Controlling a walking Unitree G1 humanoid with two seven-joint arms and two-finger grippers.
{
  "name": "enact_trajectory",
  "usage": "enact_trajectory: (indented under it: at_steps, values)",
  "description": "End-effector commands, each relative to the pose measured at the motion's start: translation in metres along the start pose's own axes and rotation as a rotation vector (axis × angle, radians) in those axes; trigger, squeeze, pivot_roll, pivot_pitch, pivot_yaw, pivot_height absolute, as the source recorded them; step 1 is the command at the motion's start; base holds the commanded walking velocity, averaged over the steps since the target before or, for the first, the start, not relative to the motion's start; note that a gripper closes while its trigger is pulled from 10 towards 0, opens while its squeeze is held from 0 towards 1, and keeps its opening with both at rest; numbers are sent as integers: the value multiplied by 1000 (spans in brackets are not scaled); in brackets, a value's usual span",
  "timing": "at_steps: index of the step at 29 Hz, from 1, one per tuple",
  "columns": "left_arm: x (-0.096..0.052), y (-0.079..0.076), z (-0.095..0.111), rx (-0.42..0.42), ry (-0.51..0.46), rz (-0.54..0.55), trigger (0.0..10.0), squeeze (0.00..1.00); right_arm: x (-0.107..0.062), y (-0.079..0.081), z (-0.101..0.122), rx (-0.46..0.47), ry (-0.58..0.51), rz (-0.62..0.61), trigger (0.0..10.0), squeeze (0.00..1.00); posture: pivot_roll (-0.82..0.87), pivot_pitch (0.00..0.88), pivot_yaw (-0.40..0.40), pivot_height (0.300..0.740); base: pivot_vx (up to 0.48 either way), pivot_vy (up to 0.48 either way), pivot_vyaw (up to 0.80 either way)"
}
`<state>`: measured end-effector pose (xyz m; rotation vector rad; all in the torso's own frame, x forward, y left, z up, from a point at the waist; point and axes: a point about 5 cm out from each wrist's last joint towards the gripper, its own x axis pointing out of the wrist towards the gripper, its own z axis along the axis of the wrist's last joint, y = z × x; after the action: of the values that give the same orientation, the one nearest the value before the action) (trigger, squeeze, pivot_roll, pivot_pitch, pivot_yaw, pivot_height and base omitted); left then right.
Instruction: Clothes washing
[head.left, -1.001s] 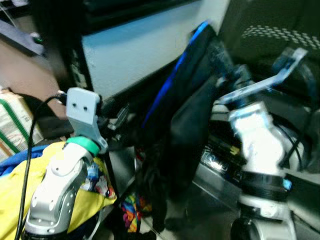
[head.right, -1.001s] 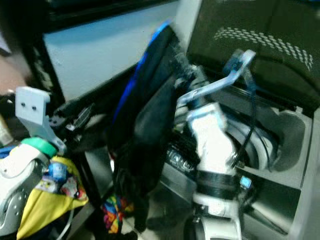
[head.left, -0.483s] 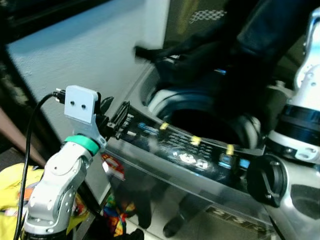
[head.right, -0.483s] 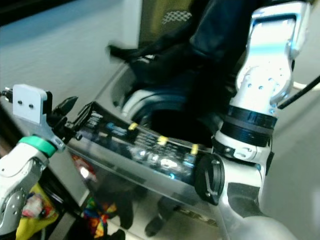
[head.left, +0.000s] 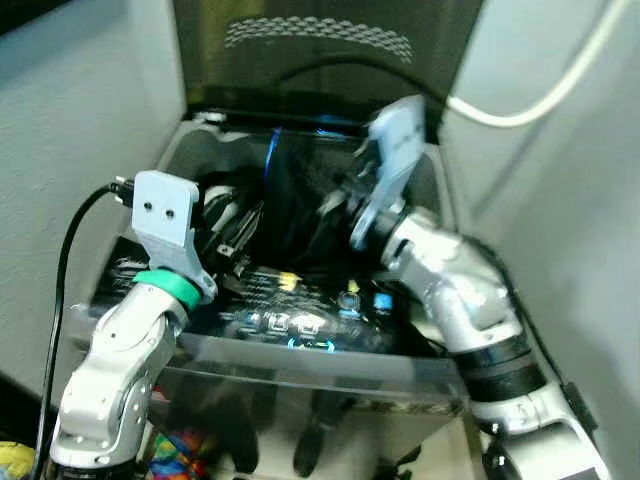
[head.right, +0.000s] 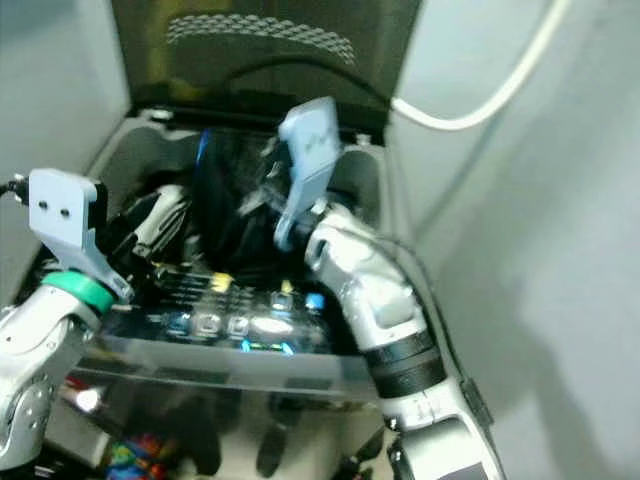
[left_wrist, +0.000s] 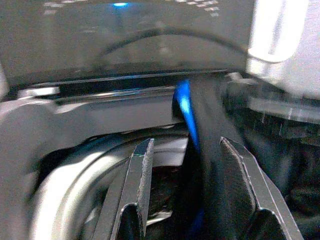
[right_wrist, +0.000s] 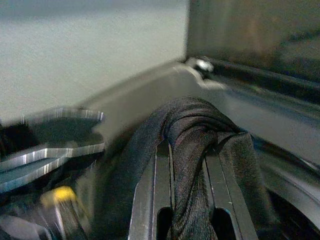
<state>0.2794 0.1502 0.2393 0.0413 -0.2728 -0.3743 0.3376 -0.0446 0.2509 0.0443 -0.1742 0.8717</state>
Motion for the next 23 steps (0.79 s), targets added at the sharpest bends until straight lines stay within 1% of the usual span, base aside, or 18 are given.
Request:
enact_trajectory:
  at_steps: [1, 4, 5, 6, 7, 9, 10, 11, 12, 14, 16, 23]
  values:
    - [-3, 1, -2, 0, 16, 12, 10000, 0, 2, 4, 9, -34, -25, 22, 10000, 0, 178, 3, 7, 740, 0, 0, -800]
    - [-3, 3, -1, 1, 14, 26, 10000, 0, 2, 2, 4, -26, -7, -1, 10000, 0, 178, 3, 7, 740, 0, 0, -800]
    - [-5, 6, 0, 10, 6, 64, 10000, 0, 3, 0, 3, -19, -1, -25, 10000, 0, 178, 11, 10, 740, 0, 0, -800]
    - [-5, 6, 0, 10, 6, 64, 10000, 0, 3, 0, 3, -19, -1, -25, 10000, 0, 178, 11, 10, 740, 0, 0, -800]
    - [-8, 18, 3, 31, -12, 184, 10000, 0, 3, -4, 2, -6, 0, -60, 10000, 0, 178, 11, 10, 740, 0, 0, 0]
    - [-8, 18, 3, 31, -12, 184, 10000, 0, 3, -4, 2, -6, 0, -60, 10000, 0, 178, 11, 10, 740, 0, 0, 0]
    - [-12, 28, 5, 56, -17, 275, 10000, 0, 2, -5, 3, -12, -1, -70, 10000, 0, 178, 11, 10, 740, 0, 0, 0]
    - [-22, 46, 6, 97, -22, 441, 10000, 0, 0, -5, 3, -12, 1, -69, 10000, 0, 178, 11, 10, 740, 0, 0, 0]
    - [-22, 46, 6, 97, -22, 441, 10000, 0, 0, -5, 3, -12, 1, -69, 10000, 0, 178, 11, 10, 740, 0, 0, 0]
    - [-31, 55, 6, 128, -25, 519, 10000, 0, -1, -4, 3, 3, -4, -60, 10000, 0, 190, 26, -1, 740, 0, 0, 0]
    - [-36, 55, 6, 150, -17, 532, 10000, 0, -1, -2, 2, 13, 2, -51, 10000, 0, 197, 30, -9, 740, 0, 210, 0]
    - [-40, 48, 6, 142, -7, 526, 10000, 0, 2, -1, 0, 33, -1, -49, 10000, 0, 208, 31, -16, 740, 0, 463, 0]
